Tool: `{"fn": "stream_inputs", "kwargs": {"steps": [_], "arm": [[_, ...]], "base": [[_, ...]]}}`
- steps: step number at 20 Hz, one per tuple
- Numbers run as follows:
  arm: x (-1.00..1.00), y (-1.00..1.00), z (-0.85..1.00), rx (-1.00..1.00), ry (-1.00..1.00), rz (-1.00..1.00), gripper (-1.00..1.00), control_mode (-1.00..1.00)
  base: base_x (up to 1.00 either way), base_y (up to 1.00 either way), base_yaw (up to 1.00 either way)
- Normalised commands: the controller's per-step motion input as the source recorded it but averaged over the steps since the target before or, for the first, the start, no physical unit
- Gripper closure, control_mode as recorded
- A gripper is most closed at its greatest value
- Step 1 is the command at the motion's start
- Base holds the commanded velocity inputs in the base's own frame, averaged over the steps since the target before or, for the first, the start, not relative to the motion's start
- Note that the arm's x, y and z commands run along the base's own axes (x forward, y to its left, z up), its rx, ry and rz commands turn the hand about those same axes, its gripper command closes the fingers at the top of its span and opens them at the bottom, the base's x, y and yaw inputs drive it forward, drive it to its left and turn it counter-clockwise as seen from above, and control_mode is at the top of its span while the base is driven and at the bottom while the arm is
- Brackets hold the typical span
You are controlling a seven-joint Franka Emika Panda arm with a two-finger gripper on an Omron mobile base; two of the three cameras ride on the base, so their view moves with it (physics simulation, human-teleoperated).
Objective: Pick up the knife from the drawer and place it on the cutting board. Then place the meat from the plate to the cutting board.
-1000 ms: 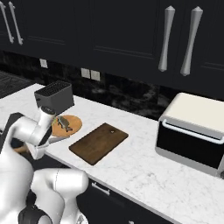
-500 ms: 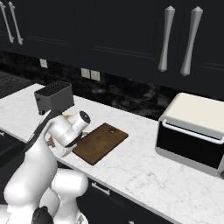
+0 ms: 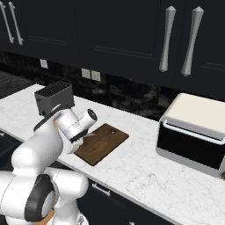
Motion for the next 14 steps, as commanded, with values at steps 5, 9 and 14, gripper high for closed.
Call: {"fn": "stream_inputs", "kwargs": {"steps": [5,9,14], "arm": [[0.2,-0.06,0.01,-0.24,0.18,-0.15,1.0,-1.0],[0.0,-0.02,-0.16,-0.31,0.0,-0.19,1.0,-1.0],[0.21,-0.26,-0.52,-0.17,0.03,-0.08,1.0,-1.0]], "base": [[0.0,0.0,0.0],[0.0,0.0,0.0],[0.0,0.0,0.0]]}}
